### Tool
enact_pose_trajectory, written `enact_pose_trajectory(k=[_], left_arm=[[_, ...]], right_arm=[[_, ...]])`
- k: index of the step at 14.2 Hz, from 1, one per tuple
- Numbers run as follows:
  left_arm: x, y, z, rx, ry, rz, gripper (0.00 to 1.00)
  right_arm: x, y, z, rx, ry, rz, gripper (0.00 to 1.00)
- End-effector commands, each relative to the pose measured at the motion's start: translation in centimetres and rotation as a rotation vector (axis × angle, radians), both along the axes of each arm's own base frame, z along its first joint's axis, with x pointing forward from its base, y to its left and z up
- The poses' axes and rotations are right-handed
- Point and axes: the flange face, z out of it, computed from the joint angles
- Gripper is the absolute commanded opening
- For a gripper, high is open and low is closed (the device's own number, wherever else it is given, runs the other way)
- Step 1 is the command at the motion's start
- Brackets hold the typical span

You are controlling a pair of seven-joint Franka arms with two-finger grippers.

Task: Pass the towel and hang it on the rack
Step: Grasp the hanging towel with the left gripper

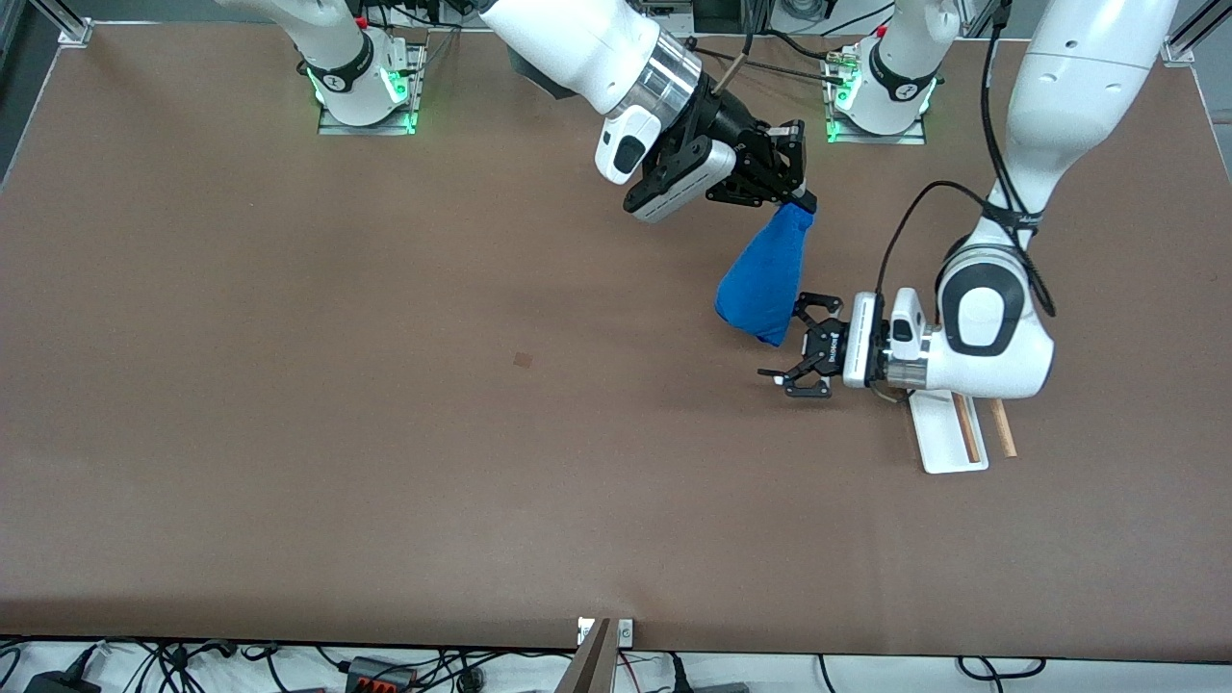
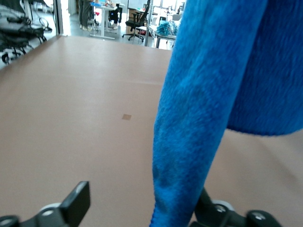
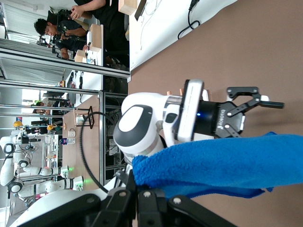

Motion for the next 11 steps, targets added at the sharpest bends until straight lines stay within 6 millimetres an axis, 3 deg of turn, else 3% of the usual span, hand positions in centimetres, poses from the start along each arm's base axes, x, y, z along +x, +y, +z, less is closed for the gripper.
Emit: enact_pose_trajectory(k=[1, 3, 6, 8, 11], left_arm=[[0.5, -0.1, -0.2, -0.047, -0.099, -0.005, 0.47], [1.2, -0.4, -0.1, -0.055, -0.119, -0.016, 0.22], [1.6, -0.8, 0.1, -0.070, -0.123, 0.019, 0.09], [2.0, -0.4, 0.4, -0.053, -0.157, 0.043, 0.08], [2.3, -1.4, 1.0, -0.037, -0.198, 0.033, 0.01]], right_arm=[[0.1, 0.3, 0.3, 0.005, -0.017, 0.004, 0.00], [0.0, 0.4, 0.2, 0.004, -0.015, 0.005, 0.00], [0.1, 0.3, 0.2, 0.003, -0.016, 0.004, 0.00], [0.2, 0.3, 0.1, 0.002, -0.015, 0.002, 0.00], [0.2, 0.3, 0.1, 0.000, -0.018, 0.006, 0.00]])
